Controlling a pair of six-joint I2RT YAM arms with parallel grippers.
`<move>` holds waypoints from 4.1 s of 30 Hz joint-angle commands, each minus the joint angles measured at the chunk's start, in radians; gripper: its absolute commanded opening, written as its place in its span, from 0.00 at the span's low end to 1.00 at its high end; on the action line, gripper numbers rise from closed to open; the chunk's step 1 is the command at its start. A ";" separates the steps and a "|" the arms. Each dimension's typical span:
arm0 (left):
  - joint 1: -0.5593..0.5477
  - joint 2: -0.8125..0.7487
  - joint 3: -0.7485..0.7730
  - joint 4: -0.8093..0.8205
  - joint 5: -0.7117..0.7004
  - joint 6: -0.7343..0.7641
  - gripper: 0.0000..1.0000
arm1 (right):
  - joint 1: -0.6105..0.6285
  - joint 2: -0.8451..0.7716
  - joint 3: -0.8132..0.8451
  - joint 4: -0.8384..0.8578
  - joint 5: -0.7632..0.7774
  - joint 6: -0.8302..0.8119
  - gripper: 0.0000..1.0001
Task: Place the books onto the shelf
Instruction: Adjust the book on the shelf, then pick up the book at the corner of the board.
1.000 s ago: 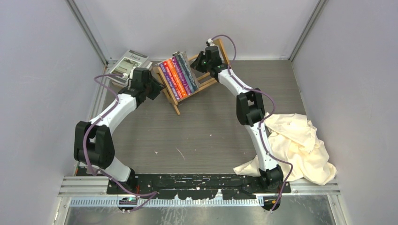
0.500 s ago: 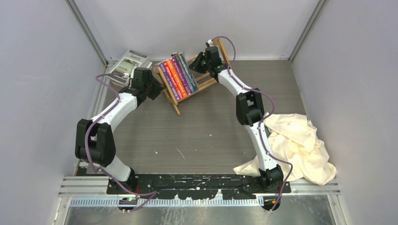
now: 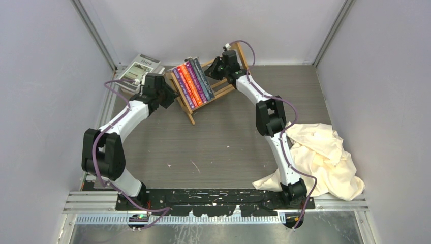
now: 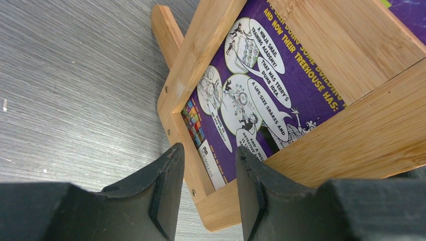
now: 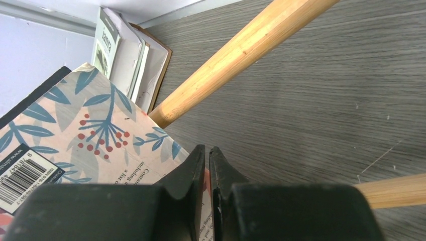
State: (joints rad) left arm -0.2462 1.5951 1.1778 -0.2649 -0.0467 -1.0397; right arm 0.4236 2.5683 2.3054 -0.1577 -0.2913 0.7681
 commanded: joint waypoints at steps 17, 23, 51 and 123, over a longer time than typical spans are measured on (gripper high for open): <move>-0.002 0.013 0.051 0.116 0.072 -0.028 0.43 | 0.118 -0.067 0.031 0.009 -0.224 0.113 0.15; -0.002 0.018 0.058 0.111 0.068 -0.026 0.43 | 0.116 -0.112 -0.035 0.008 -0.215 0.093 0.15; 0.004 -0.113 0.031 -0.050 -0.015 0.005 0.43 | 0.077 -0.204 -0.086 -0.100 -0.119 0.008 0.19; 0.468 0.358 0.028 0.607 0.011 -0.434 0.54 | 0.048 -0.531 -0.427 -0.061 0.079 -0.229 0.60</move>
State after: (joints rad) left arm 0.2119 1.9404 1.1618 0.2787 -0.0395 -1.4635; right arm 0.4660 2.0964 1.8530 -0.2611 -0.2039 0.5507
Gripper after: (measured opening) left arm 0.551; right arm 0.599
